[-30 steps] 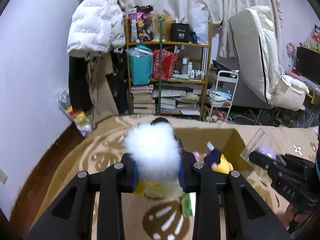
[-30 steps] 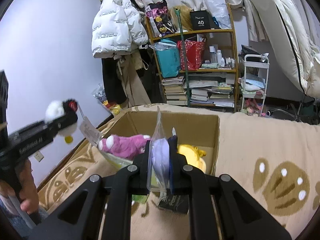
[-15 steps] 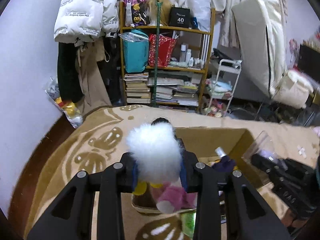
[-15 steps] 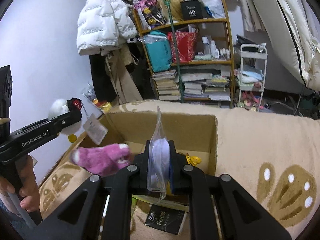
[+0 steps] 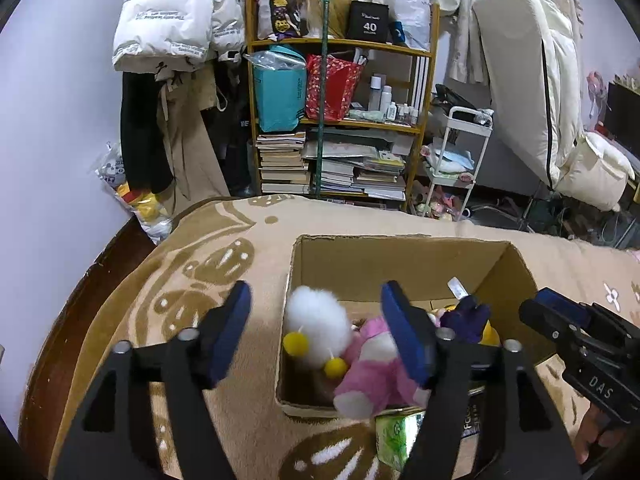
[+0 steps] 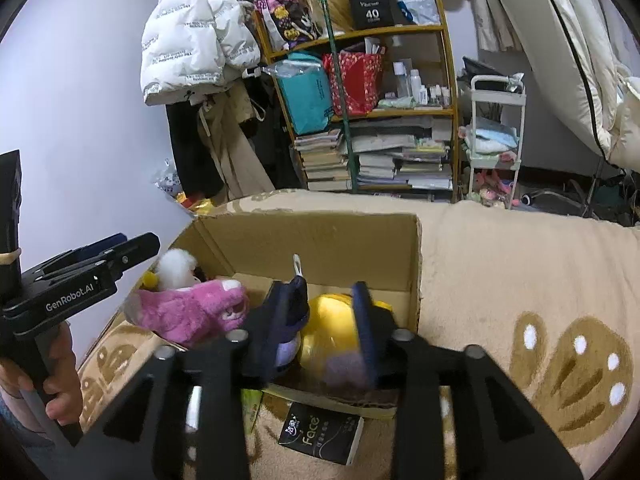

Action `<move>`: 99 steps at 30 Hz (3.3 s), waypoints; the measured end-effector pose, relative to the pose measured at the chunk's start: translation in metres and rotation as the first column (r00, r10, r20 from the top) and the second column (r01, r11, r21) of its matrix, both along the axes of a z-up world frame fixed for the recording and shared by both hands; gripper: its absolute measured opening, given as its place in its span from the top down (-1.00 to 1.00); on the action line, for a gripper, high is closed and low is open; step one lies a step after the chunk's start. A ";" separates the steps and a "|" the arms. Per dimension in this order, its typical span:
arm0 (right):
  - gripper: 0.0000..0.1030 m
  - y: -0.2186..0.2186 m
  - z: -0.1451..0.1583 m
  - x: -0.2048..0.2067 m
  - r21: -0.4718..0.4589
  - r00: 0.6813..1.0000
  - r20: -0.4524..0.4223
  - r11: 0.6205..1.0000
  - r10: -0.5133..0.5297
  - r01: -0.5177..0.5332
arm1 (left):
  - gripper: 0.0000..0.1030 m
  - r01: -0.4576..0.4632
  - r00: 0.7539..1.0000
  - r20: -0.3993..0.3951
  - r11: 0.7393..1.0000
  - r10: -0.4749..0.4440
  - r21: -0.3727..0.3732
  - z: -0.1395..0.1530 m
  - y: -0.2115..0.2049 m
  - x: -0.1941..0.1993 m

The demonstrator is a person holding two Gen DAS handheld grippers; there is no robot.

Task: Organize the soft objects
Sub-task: 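Carry the chick and bag over the box and open both tools to drop them, then lower both tools toward the green and black tissue packs beside the box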

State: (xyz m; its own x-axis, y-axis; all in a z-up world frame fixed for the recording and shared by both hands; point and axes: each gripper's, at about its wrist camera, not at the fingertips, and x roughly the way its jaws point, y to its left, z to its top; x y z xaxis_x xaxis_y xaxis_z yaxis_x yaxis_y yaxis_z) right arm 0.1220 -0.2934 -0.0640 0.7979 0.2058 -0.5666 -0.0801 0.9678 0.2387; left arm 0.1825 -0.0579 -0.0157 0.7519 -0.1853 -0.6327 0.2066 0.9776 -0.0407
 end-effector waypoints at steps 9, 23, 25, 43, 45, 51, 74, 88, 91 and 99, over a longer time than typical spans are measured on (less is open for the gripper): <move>-0.57 -0.001 0.011 -0.017 0.004 1.000 0.017 1.000 -0.003 0.003 | -0.83 -0.006 0.999 0.041 1.000 0.005 0.016 0.013 0.009 -0.028; -1.00 0.001 0.009 -0.064 0.041 0.999 -0.047 0.999 0.001 0.001 | -0.86 -0.001 1.000 -0.021 0.999 0.002 0.044 0.009 0.018 -0.087; -1.00 0.002 0.009 -0.070 0.036 0.999 -0.048 0.999 0.002 -0.001 | -0.86 0.005 1.000 -0.026 0.998 -0.003 0.059 0.006 0.016 -0.094; -1.00 0.001 -0.011 -0.066 0.036 0.992 -0.126 0.999 -0.020 0.025 | -0.87 0.032 0.997 -0.067 0.994 -0.025 0.109 -0.030 -0.002 -0.096; -1.00 0.000 -0.014 -0.062 0.037 0.991 -0.135 0.999 -0.023 0.028 | -0.87 0.036 0.997 -0.074 0.993 -0.028 0.114 -0.035 -0.005 -0.093; -1.00 0.000 -0.019 -0.051 0.036 0.987 -0.160 0.999 -0.030 0.037 | -0.87 0.080 0.995 -0.078 0.987 -0.069 0.139 -0.044 -0.017 -0.087; -1.00 -0.023 -0.055 -0.016 0.097 0.947 -0.319 0.993 -0.037 0.071 | -0.87 0.177 0.975 -0.172 0.962 -0.143 0.208 -0.087 -0.054 -0.068; -1.00 -0.017 -0.077 -0.006 0.089 0.922 -0.386 0.993 -0.035 0.075 | -0.87 0.215 0.955 -0.251 0.950 -0.157 0.226 -0.108 -0.059 -0.055; -1.00 -0.015 -0.082 -0.002 0.094 0.913 -0.406 0.993 -0.027 0.071 | -0.87 0.213 0.953 -0.263 0.950 -0.150 0.229 -0.111 -0.058 -0.051; -1.00 -0.008 -0.092 0.005 0.099 0.903 -0.429 0.992 -0.026 0.076 | -0.87 0.211 0.948 -0.288 0.946 -0.137 0.244 -0.120 -0.058 -0.046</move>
State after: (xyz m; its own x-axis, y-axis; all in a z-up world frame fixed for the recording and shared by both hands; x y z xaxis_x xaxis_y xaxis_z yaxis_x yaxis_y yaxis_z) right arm 0.1272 -0.3012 -0.1563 0.4965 0.2520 -0.8307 0.1019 0.9334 0.3441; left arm 0.1364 -0.1161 -0.1359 0.5223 -0.0935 -0.8476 0.3927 0.9087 0.1418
